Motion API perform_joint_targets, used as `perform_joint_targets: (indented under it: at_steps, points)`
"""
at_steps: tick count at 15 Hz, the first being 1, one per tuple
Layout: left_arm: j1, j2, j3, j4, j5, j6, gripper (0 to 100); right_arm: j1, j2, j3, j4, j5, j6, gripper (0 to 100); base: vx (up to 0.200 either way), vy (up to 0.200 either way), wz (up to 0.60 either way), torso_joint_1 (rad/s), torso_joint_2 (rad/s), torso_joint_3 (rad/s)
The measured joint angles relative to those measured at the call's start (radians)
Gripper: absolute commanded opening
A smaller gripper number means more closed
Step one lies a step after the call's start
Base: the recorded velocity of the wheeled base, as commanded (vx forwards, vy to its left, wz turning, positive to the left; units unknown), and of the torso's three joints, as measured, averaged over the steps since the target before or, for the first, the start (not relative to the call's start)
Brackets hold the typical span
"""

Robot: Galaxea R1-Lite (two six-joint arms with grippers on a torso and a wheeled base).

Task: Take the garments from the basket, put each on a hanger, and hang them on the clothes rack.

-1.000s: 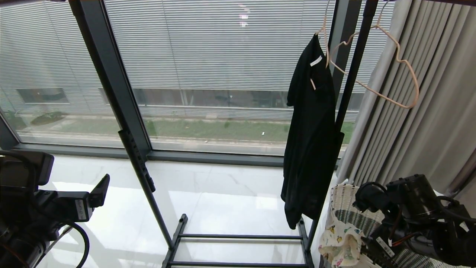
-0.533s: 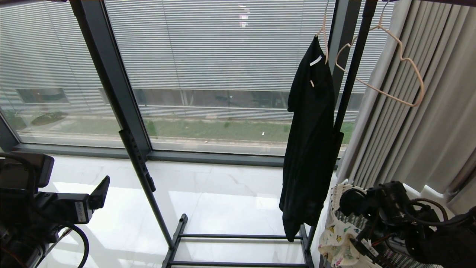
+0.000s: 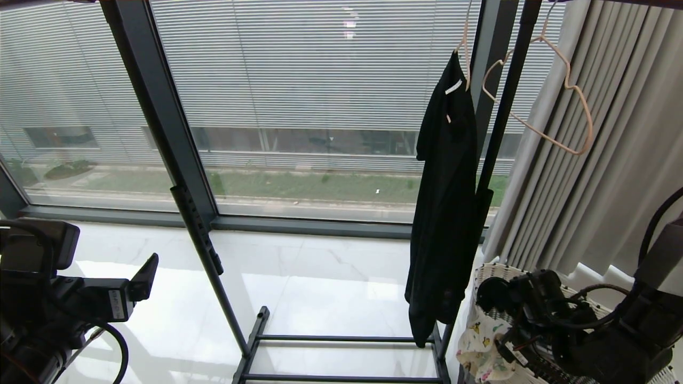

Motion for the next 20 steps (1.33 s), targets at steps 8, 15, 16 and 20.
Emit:
perform_joint_targets:
  at_steps: [8,15,16,20]
  points:
    - [-0.001,0.001,0.012,0.001,0.0,0.0,100,-0.057,0.064,0.003,-0.156,-0.007,-0.106,0,0.0,0.0,0.0,0.0,0.0,0.0]
    - [0.001,0.005,0.027,0.005,0.0,0.0,100,-0.033,-0.14,-0.019,-0.011,0.063,-0.224,0,0.0,0.0,0.0,0.0,0.0,0.0]
    - [0.001,0.006,0.031,0.005,0.0,0.0,100,-0.023,-0.191,-0.038,0.073,0.07,-0.226,0,0.0,0.0,0.0,0.0,0.0,0.0]
    - [-0.001,0.005,0.035,0.003,0.0,0.0,100,0.089,-0.393,-0.22,0.454,0.083,-0.179,0,-0.1,0.0,0.0,0.004,0.0,0.002]
